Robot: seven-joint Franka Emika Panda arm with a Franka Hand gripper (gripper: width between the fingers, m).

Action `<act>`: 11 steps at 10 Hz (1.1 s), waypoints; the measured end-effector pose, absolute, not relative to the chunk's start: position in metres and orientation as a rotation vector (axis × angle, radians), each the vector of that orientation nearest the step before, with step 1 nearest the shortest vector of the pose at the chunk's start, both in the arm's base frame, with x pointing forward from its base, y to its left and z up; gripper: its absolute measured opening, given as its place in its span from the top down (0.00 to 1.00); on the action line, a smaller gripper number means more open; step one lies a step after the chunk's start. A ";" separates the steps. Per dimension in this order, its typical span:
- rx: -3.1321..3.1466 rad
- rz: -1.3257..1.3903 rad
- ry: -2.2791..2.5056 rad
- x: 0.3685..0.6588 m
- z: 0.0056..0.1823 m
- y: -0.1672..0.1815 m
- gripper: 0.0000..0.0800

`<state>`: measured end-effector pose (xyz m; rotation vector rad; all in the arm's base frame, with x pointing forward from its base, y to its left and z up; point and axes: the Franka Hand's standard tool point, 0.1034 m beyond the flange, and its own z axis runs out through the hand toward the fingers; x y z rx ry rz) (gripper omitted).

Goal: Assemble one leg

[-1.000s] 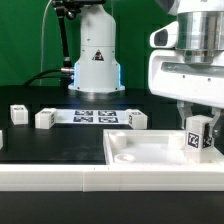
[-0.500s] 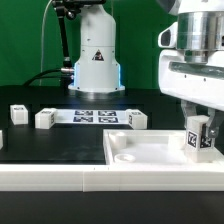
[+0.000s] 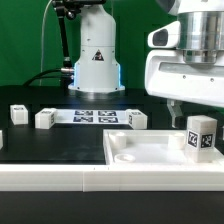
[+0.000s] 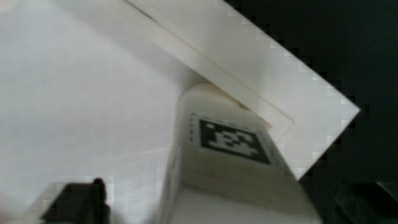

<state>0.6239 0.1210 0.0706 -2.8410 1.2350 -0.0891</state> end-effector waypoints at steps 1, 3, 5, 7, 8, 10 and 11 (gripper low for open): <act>-2.879 -0.095 1.141 0.624 0.071 0.123 0.19; -2.990 -0.099 0.823 0.623 0.070 0.126 0.19; -3.064 -0.107 0.554 0.622 0.071 0.131 0.19; -3.112 -0.111 0.290 0.621 0.071 0.136 0.19; -3.129 -0.108 0.137 0.622 0.071 0.133 0.19; -3.141 -0.109 -0.092 0.624 0.072 0.126 0.19; -3.143 -0.109 -0.191 0.625 0.072 0.121 0.19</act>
Offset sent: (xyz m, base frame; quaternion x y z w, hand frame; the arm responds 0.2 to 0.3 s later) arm -0.0062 0.0138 0.0011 0.0165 -0.0230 -0.1999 0.9794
